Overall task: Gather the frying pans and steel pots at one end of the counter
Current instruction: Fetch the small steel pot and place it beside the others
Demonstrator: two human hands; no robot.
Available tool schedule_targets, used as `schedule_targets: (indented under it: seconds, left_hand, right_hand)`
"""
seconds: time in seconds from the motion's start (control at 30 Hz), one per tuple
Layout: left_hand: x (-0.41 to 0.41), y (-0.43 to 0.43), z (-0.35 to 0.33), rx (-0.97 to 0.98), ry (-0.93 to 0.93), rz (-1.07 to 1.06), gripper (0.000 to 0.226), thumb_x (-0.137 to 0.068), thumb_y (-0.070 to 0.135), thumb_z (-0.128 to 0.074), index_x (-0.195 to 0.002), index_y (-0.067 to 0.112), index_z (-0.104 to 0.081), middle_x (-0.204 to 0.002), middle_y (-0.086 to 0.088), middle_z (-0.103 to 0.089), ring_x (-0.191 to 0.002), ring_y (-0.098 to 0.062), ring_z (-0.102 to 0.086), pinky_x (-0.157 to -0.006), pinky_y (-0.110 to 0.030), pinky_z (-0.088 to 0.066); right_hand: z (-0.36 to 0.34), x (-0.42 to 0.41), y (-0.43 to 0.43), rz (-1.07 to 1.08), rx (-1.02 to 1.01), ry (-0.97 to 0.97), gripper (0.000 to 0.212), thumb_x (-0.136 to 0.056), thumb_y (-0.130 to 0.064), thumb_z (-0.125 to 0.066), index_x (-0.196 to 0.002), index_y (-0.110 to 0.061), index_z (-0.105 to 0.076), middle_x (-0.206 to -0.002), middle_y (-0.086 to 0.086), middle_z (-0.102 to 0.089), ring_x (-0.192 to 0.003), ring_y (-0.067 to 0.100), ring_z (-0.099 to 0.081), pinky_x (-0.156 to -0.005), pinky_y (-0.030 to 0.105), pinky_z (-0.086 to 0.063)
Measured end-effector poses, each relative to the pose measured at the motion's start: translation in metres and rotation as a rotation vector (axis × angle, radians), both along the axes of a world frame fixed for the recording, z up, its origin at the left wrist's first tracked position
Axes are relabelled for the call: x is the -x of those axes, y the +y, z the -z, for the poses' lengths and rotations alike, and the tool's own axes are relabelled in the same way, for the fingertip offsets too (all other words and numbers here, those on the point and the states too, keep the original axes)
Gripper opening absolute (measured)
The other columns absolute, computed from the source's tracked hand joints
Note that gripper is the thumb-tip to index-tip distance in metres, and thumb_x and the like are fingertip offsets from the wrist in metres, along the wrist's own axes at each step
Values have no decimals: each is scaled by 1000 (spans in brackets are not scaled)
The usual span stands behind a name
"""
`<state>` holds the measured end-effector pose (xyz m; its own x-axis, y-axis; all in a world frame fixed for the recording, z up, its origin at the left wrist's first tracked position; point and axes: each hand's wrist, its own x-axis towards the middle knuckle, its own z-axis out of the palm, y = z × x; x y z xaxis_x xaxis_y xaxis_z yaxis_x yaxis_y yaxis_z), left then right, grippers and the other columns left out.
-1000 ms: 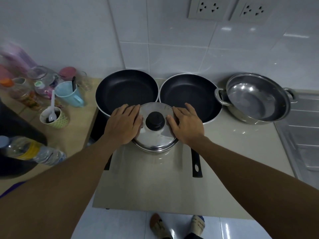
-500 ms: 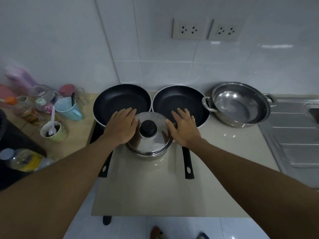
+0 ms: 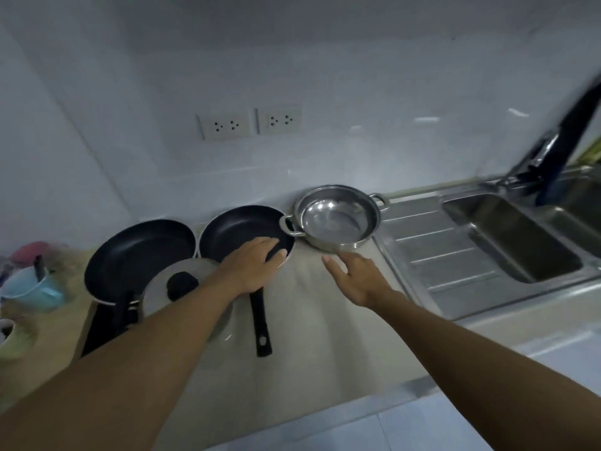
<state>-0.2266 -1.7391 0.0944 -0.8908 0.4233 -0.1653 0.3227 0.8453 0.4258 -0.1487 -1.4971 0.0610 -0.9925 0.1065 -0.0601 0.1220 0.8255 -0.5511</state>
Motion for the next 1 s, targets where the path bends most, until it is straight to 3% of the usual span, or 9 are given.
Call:
schedule_targets:
  seconds: [0.1, 0.2, 0.23, 0.33, 0.47, 0.67, 0.87, 1.0]
  left_hand:
    - [-17, 65, -9, -98, -68, 44, 57, -94, 63, -34, -140, 32, -50, -151, 2, -46, -138, -19, -43, -109, -37, -35]
    - [-34, 134, -14, -111, -106, 82, 44, -89, 67, -33, -107, 36, -60, -126, 4, -61, -122, -22, -56, -106, -45, -41]
    - [-40, 158, -15, -104, -108, 106, 45, -89, 67, -32, -104, 35, -60, -124, 2, -63, -121, -24, -57, -106, -45, -41]
    - [-61, 230, -15, -87, -112, 204, 60, -86, 71, -28, -116, 31, -59, -133, -2, -60, -127, -26, -54, -108, -45, -40]
    - [-86, 323, -11, -56, -86, 295, 65, -90, 67, -33, -137, 27, -53, -149, -5, -50, -137, -28, -46, -113, -42, -34]
    - [-124, 455, -8, -1, -57, 479, 55, -98, 60, -34, -142, 31, -48, -153, -4, -44, -139, -28, -43, -110, -42, -35]
    - [-133, 570, -6, -3, -72, 629, 59, -99, 59, -34, -147, 28, -45, -154, -5, -44, -138, -27, -45, -112, -50, -36]
    - [-127, 649, -3, 13, -58, 705, 68, -96, 64, -32, -152, 26, -38, -160, -1, -35, -145, -23, -36, -116, -47, -30]
  right_hand:
    - [-3, -32, 59, 85, 21, 14, 75, -99, -69, -30, -153, -20, -46, -155, 6, -50, -145, 27, -43, -119, 49, -31]
    - [-3, -67, 119, 167, 60, 40, 75, -99, -70, -30, -151, -19, -47, -154, 8, -50, -143, 29, -45, -118, 45, -34]
    - [-3, -80, 141, 206, 65, 39, 75, -99, -70, -31, -153, -19, -44, -157, 8, -47, -145, 29, -42, -120, 43, -32]
    - [-1, -117, 203, 289, 76, 11, 82, -97, -73, -29, -158, -20, -34, -165, 6, -33, -153, 24, -29, -122, 41, -22]
    - [2, -169, 282, 379, 110, 9, 84, -95, -77, -28, -159, -23, -31, -166, 3, -31, -153, 23, -27, -122, 44, -24]
    - [1, -237, 387, 548, 113, 8, 88, -93, -80, -25, -160, -23, -30, -166, 4, -33, -152, 25, -29, -123, 46, -26]
    - [1, -276, 471, 700, 102, 1, 86, -94, -78, -23, -160, -24, -28, -167, 1, -30, -154, 25, -26, -124, 48, -23]
    - [-3, -287, 527, 783, 86, 5, 88, -92, -78, -22, -160, -22, -29, -166, 2, -31, -154, 24, -27, -124, 49, -24]
